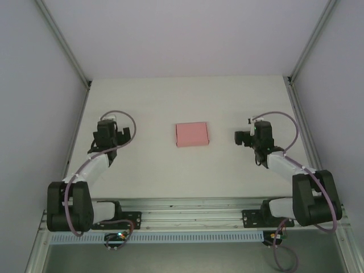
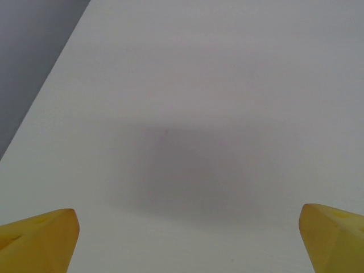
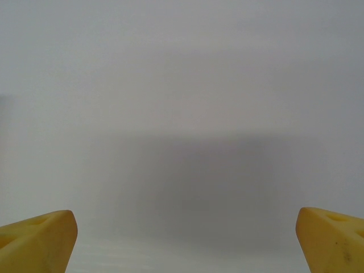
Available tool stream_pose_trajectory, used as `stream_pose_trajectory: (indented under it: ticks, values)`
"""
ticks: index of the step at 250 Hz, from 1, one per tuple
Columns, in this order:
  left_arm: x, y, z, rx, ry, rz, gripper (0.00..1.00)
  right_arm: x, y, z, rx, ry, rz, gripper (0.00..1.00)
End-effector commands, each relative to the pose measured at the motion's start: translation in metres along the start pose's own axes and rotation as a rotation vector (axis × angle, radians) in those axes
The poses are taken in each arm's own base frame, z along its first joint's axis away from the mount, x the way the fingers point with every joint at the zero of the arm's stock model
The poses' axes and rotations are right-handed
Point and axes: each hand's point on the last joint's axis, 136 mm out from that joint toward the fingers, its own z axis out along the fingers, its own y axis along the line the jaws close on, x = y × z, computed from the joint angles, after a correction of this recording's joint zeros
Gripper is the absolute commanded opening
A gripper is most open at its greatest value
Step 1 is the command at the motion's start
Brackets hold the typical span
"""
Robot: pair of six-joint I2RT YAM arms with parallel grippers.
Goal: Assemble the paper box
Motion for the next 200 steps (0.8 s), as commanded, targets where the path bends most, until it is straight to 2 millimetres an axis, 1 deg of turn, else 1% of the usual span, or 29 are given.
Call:
stream_pose_trajectory:
  ticks: [1, 9, 12, 19, 36, 42, 55, 69, 77, 80, 88, 94, 100, 109, 119, 125, 145, 160, 179, 200]
  values:
    - [-0.02, 0.004, 0.005, -0.014, -0.176, 0.001, 1.0, -0.062, 0.01, -0.001, -0.051, -0.28, -0.065, 1.0]
    - [-0.018, 0.001, 0.007, 0.003, -0.208, 0.008, 1.0, -0.06, 0.01, 0.003, -0.061, -0.296, -0.058, 1.0]
    - [-0.017, -0.001, 0.007, 0.01, -0.222, 0.011, 1.0, -0.063, 0.01, 0.002, -0.067, -0.315, -0.048, 1.0]
    - [-0.015, -0.002, 0.007, 0.021, -0.258, 0.018, 1.0, -0.052, 0.009, 0.012, -0.083, -0.294, -0.039, 1.0]
    - [-0.017, 0.001, 0.006, 0.02, -0.293, 0.011, 1.0, -0.039, 0.003, 0.023, -0.101, -0.335, -0.001, 1.0]
    - [-0.018, 0.001, 0.006, 0.026, -0.313, 0.016, 1.0, -0.042, -0.001, 0.021, -0.105, -0.376, 0.027, 1.0]
    - [-0.017, -0.002, 0.003, 0.046, -0.321, 0.01, 1.0, -0.034, -0.013, 0.015, -0.082, -0.344, 0.071, 1.0]
    - [-0.019, 0.0, 0.0, 0.061, -0.357, -0.001, 1.0, -0.037, -0.02, 0.014, -0.057, -0.389, 0.099, 1.0]
    - [-0.02, 0.005, 0.0, 0.043, -0.373, -0.007, 1.0, -0.036, -0.02, 0.016, -0.057, -0.377, 0.1, 1.0]
    - [-0.017, 0.007, 0.001, 0.037, -0.367, -0.015, 1.0, -0.035, -0.02, 0.017, -0.054, -0.364, 0.099, 1.0]
    - [-0.016, 0.013, 0.003, 0.024, -0.4, -0.031, 1.0, -0.036, -0.02, 0.021, -0.054, -0.333, 0.098, 1.0]
    - [-0.012, 0.019, 0.005, 0.007, -0.423, -0.065, 1.0, -0.037, -0.018, 0.024, -0.056, -0.322, 0.089, 1.0]
    - [-0.004, 0.021, 0.01, 0.01, -0.434, -0.08, 1.0, -0.038, -0.016, 0.024, -0.048, -0.329, 0.075, 1.0]
    - [-0.002, 0.013, 0.015, 0.051, -0.463, -0.048, 1.0, -0.037, -0.012, 0.024, -0.055, -0.319, 0.061, 0.99]
    - [0.003, 0.01, 0.02, 0.06, -0.384, -0.035, 1.0, -0.038, -0.012, 0.025, -0.054, -0.318, 0.055, 1.0]
    - [0.002, 0.008, 0.022, 0.062, -0.357, -0.032, 1.0, -0.039, -0.011, 0.024, -0.055, -0.324, 0.055, 1.0]
    - [-0.006, 0.01, 0.023, 0.047, -0.403, -0.023, 1.0, -0.039, -0.011, 0.024, -0.054, -0.32, 0.053, 1.0]
    - [-0.002, 0.01, 0.021, 0.054, -0.402, -0.028, 1.0, -0.038, -0.011, 0.025, -0.055, -0.319, 0.053, 1.0]
    - [-0.004, 0.013, 0.019, 0.042, -0.425, -0.029, 1.0, -0.039, -0.011, 0.024, -0.053, -0.322, 0.053, 1.0]
    - [-0.002, 0.012, 0.02, 0.041, -0.41, -0.032, 1.0, -0.039, -0.011, 0.025, -0.056, -0.321, 0.053, 1.0]
